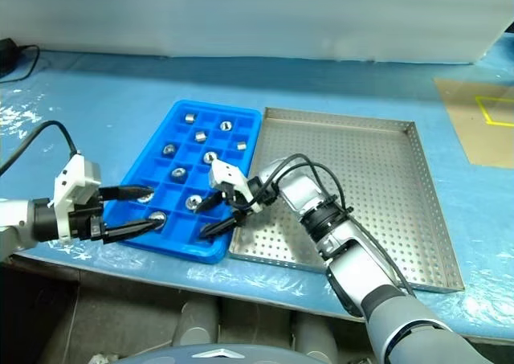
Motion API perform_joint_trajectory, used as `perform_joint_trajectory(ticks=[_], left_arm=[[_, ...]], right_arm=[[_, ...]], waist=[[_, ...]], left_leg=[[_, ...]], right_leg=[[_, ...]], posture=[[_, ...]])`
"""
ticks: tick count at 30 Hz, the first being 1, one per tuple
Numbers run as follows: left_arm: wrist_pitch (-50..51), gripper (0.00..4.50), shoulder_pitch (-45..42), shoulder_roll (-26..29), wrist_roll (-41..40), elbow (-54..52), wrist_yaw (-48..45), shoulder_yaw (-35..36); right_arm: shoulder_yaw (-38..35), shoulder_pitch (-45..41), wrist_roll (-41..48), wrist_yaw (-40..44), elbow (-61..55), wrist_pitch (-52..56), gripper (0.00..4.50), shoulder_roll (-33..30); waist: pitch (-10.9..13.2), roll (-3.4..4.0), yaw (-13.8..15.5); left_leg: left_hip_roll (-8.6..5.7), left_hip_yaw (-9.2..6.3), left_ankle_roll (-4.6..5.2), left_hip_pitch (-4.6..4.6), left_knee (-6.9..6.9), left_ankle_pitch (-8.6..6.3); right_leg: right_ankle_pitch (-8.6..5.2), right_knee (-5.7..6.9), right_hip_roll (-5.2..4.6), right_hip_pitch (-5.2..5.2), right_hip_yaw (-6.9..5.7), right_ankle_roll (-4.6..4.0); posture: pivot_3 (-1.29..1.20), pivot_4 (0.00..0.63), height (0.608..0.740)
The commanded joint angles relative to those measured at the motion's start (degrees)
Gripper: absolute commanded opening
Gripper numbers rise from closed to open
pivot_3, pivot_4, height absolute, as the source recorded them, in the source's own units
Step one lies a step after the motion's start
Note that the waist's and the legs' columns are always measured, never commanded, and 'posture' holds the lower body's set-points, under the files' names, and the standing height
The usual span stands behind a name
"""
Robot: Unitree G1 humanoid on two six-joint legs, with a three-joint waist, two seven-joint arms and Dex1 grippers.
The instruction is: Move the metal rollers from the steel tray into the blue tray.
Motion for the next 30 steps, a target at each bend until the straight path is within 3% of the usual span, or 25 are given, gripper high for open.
perform_joint_trajectory(ticks=[1,6,9,14,21,30], left_arm=[[-2.50,4.00,-3.69,0.55,1.15,2.50,-1.03,-2.54],[-7.89,4.00,-13.98,-1.60,5.70,11.50,-2.55,-9.95],[-12.82,4.00,-23.06,-5.81,11.52,20.55,-1.69,-16.06],[-19.83,4.00,-31.24,-14.15,18.05,32.92,0.00,-21.90],[-28.01,4.00,-40.54,-25.39,22.20,50.27,3.20,-22.86],[-33.17,4.00,-47.47,-33.01,23.99,62.38,5.02,-22.37]], right_arm=[[-6.40,-2.06,2.76,-2.54,-2.62,2.12,3.53,-1.52],[-13.86,-0.33,4.95,-6.80,-10.24,5.21,3.53,-6.88],[-18.49,1.65,3.97,-14.02,-12.90,4.14,3.53,-9.00],[-25.77,5.84,3.80,-27.54,-16.78,3.29,3.53,-8.34],[-27.95,10.61,1.26,-39.17,-20.99,0.32,3.53,-7.56],[-26.82,7.90,-7.85,-52.15,-13.15,-8.40,3.53,-8.07]], waist=[[0.00,0.00,-0.15],[0.00,0.00,-0.27],[-0.03,-0.02,-0.63],[-0.04,-0.04,-2.35],[-0.04,-0.06,-5.66],[-0.03,-0.07,-6.69]], left_leg=[[0.01,0.00,-0.02,0.00,0.01,0.01],[0.00,0.01,-0.31,0.02,0.03,0.19],[-0.02,0.01,-0.37,0.03,0.06,0.23],[-0.15,0.03,-0.39,0.08,0.15,0.24],[-0.15,0.02,-0.38,0.05,0.17,0.24],[-0.21,0.04,-0.35,0.06,0.21,0.23]], right_leg=[[0.00,0.01,0.01,0.00,0.00,0.00],[0.00,0.11,0.03,-0.02,0.01,0.00],[0.01,0.16,0.03,-0.02,0.04,0.00],[0.03,0.21,0.03,0.06,0.13,0.03],[0.06,0.20,0.10,0.02,0.18,0.06],[0.07,0.18,0.10,0.06,0.28,0.07]], posture=[[0.20,0.150,0.740],[0.10,0.150,0.740],[0.04,0.150,0.740],[-0.07,0.150,0.740],[-0.16,0.150,0.740],[-0.19,0.150,0.740]])
